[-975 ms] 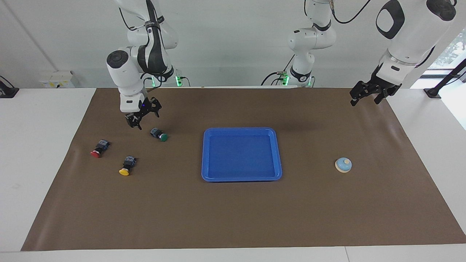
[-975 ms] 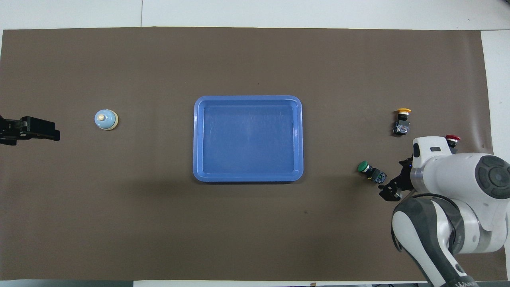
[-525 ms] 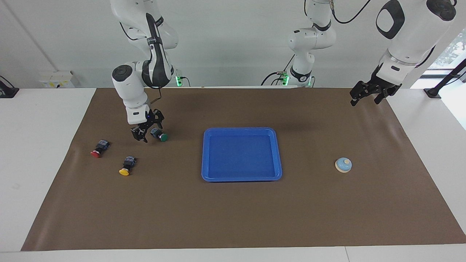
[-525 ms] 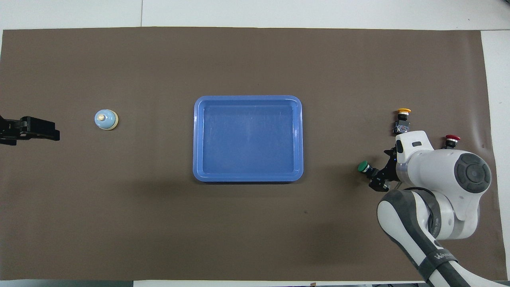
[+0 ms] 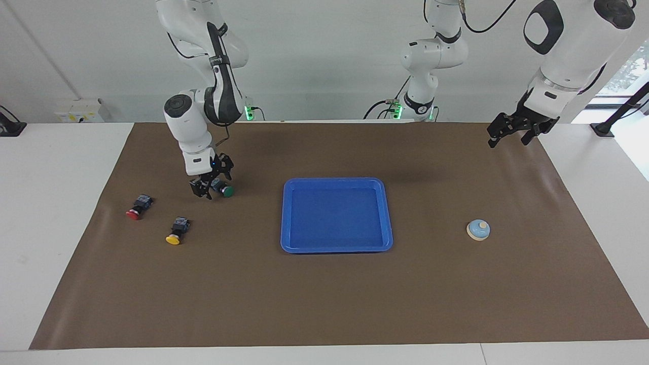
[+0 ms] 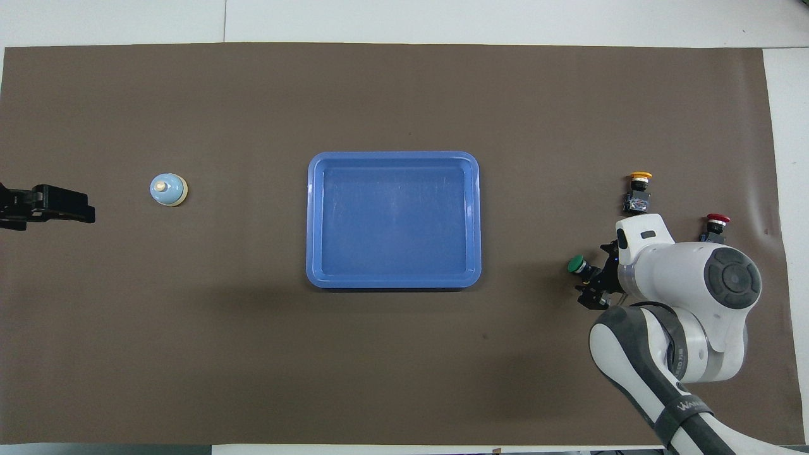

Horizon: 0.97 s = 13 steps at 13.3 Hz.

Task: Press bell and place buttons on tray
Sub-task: 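Close the right gripper on the green-capped button and lift it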

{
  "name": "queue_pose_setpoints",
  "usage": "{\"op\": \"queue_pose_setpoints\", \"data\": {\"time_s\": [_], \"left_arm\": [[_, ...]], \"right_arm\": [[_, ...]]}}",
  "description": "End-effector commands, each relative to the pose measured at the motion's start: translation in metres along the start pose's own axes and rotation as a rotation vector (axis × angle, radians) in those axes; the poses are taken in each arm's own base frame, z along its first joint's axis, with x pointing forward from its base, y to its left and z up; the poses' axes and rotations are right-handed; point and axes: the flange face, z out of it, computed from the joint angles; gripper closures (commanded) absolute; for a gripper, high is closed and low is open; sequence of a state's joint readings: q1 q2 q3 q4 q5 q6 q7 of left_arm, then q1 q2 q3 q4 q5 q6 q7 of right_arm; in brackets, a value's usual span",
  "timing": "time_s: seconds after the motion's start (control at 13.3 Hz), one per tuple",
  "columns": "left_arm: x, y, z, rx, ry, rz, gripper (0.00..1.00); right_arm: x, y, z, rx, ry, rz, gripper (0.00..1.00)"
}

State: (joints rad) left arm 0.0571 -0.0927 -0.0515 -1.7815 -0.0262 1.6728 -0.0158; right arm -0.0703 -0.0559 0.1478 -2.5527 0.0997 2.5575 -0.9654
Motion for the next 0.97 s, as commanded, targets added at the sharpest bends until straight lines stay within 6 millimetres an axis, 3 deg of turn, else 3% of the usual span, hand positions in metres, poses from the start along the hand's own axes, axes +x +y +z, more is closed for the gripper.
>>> {"op": "queue_pose_setpoints", "data": {"time_s": [0.0, 0.22, 0.45, 0.75, 0.9], "left_arm": [[-0.0010, -0.0008, -0.0053, -0.011, -0.001, -0.004, 0.00], [-0.0010, -0.0008, -0.0053, -0.011, -0.001, -0.004, 0.00], [-0.0010, -0.0008, -0.0053, -0.011, -0.001, -0.004, 0.00], [-0.0010, -0.0008, -0.0053, -0.011, -0.001, -0.004, 0.00], [-0.0010, -0.0008, -0.0053, -0.011, -0.001, -0.004, 0.00]], "right_arm": [[-0.0081, -0.0050, 0.0005, 0.014, 0.006, -0.017, 0.01], [-0.0131, -0.0042, 0.0010, 0.031, -0.005, -0.008, 0.05], [-0.0131, -0.0043, 0.0011, 0.033, -0.006, -0.010, 0.19], [-0.0139, -0.0043, 0.0015, 0.036, -0.008, -0.012, 0.95], [-0.0110, -0.0050, 0.0004, 0.033, -0.006, -0.018, 1.00]]}}
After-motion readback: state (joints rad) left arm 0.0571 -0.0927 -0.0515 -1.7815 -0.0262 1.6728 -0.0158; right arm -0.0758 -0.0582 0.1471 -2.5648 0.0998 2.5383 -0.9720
